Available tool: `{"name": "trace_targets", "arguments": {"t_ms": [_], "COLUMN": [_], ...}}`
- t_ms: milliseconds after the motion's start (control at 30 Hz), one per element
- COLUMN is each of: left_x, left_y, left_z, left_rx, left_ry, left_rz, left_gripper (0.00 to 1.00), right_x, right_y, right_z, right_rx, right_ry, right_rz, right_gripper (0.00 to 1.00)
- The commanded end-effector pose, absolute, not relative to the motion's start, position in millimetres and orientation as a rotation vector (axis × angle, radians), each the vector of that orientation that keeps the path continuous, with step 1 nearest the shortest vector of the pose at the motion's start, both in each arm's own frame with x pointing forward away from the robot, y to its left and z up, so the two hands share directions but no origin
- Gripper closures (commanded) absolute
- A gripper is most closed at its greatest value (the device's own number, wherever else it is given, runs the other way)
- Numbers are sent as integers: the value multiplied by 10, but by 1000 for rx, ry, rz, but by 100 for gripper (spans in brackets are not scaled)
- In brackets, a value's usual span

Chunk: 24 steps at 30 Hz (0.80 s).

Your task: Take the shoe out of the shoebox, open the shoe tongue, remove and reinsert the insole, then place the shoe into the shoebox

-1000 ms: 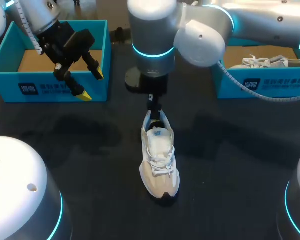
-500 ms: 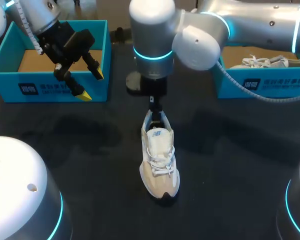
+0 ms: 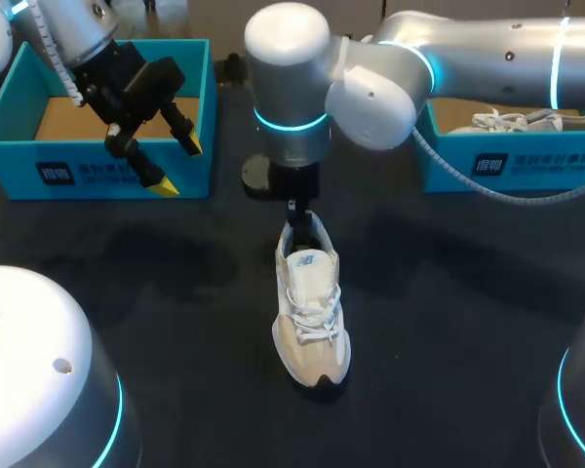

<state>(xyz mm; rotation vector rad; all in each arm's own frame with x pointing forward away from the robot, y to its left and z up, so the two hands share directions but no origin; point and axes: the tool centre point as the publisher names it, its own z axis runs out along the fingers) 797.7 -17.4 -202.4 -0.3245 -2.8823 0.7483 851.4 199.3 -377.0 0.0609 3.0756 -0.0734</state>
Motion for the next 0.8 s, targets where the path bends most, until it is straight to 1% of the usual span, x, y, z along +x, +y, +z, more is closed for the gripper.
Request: {"name": "trace_targets", "arguments": {"t_ms": [33, 133, 200, 267, 300, 333, 400, 633, 800], "left_x": [7975, 7975, 7975, 7975, 7975, 7975, 7975, 7975, 7975], "left_y": [-169, -169, -169, -169, -169, -169, -169, -169, -169], "left_z": [-2021, -2021, -2021, -2021, -2021, -2021, -2021, -2021, -2021], "left_rx": [-325, -325, -325, -325, -325, -325, -325, -325, -325], "left_ry": [-2883, -2883, -2883, -2883, -2883, -2883, -2883, -2883, -2883], "left_rz": [744, 744, 744, 744, 744, 744, 744, 744, 744], "left_gripper": [0, 0, 0, 0, 0, 0, 0, 0, 0], "right_x": [8518, 8504, 8503, 8503, 8503, 8504, 8502, 8478, 8467], "right_y": [2010, 2004, 2006, 2007, 2006, 2005, 2000, 1950, 1894], "right_z": [-3839, -3872, -3892, -3904, -3908, -3911, -3908, -3764, -3557], "right_rx": [74, 79, 82, 86, 88, 93, 99, 120, 113], "right_ry": [3088, 3096, 3099, 3101, 3102, 3103, 3104, 3101, 3129], "right_rz": [-88, -87, -88, -88, -89, -90, -92, -73, -61], "right_gripper": [48, 58, 67, 71, 74, 81, 100, 100, 100]}}
